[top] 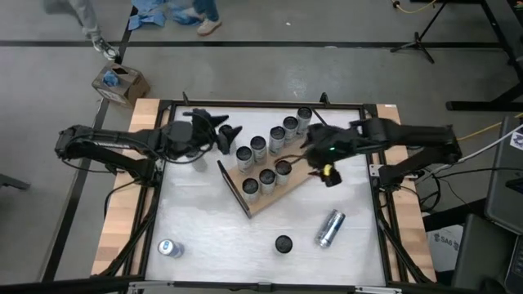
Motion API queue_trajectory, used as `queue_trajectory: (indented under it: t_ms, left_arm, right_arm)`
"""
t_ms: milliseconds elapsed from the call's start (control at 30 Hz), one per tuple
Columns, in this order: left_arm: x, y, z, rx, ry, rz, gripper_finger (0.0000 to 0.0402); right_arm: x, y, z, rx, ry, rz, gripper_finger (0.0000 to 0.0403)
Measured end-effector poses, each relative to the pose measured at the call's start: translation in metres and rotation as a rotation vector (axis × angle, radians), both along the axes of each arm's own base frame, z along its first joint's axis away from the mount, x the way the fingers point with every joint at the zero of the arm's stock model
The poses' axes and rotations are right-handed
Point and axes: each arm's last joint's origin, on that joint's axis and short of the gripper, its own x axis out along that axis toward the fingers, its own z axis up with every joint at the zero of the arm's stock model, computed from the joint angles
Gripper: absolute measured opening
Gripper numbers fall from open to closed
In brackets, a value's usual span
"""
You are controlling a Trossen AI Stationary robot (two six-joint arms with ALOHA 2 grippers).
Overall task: Place canned beverage on shelf
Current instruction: Put the white yellow soda can on the shelf
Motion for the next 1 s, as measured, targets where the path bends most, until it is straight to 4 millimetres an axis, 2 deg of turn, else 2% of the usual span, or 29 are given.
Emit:
queue_trajectory:
  t_ms: [200,300,433,600,800,1000]
  left_arm:
    - [-0.005,0.018,0.031,-0.011,0.131,0.074,0.0365]
    - [-0.002,0.026,0.042,-0.044,0.213,0.074,0.0365]
    - [0.004,0.036,0.048,-0.113,0.362,0.100,0.0365]
    - [0.016,0.051,0.042,-0.221,0.532,0.144,0.0365]
    - [0.034,0.068,0.018,-0.370,0.661,0.082,0.0365]
    - [0.043,0.079,-0.007,-0.459,0.779,0.123,0.0365]
  right_arm:
    - [-0.037,-0.003,0.019,0.047,-0.068,-0.056,0.0387]
    - [-0.055,-0.004,0.016,0.062,-0.091,-0.074,0.0387]
    - [-0.074,-0.007,0.003,0.069,-0.124,-0.139,0.0387]
    - [-0.090,-0.008,-0.017,0.098,-0.185,-0.178,0.0387]
    - [-0.099,-0.009,-0.038,0.142,-0.208,-0.212,0.0387]
    - [-0.099,-0.008,-0.057,0.156,-0.184,-0.220,0.0387]
